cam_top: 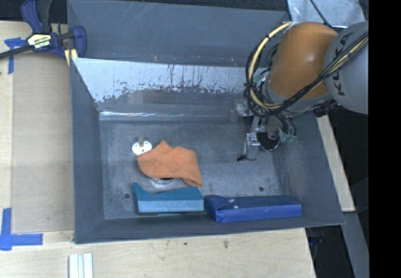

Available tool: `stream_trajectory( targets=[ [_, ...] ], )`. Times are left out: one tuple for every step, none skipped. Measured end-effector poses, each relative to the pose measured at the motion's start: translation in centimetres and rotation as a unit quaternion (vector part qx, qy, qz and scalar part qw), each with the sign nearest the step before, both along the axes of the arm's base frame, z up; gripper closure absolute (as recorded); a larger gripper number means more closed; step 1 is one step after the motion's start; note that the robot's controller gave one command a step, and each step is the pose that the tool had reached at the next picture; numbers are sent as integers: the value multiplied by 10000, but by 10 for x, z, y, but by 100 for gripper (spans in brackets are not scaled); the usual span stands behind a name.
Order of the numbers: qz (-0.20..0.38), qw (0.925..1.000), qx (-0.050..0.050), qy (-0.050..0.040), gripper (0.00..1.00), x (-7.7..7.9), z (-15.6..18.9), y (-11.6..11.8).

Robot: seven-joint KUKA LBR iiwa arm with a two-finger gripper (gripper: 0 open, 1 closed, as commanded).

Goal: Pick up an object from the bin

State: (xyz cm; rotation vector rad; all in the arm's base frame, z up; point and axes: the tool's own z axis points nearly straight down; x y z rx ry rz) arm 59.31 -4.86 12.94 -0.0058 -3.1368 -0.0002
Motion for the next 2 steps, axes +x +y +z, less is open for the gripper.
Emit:
stream_trajectory(
  targets=[
    [4, 10000, -3, -40, 0, 2, 5, 0],
    [41, 10000, -19, -55, 0, 12, -10, 33]
  ],
)
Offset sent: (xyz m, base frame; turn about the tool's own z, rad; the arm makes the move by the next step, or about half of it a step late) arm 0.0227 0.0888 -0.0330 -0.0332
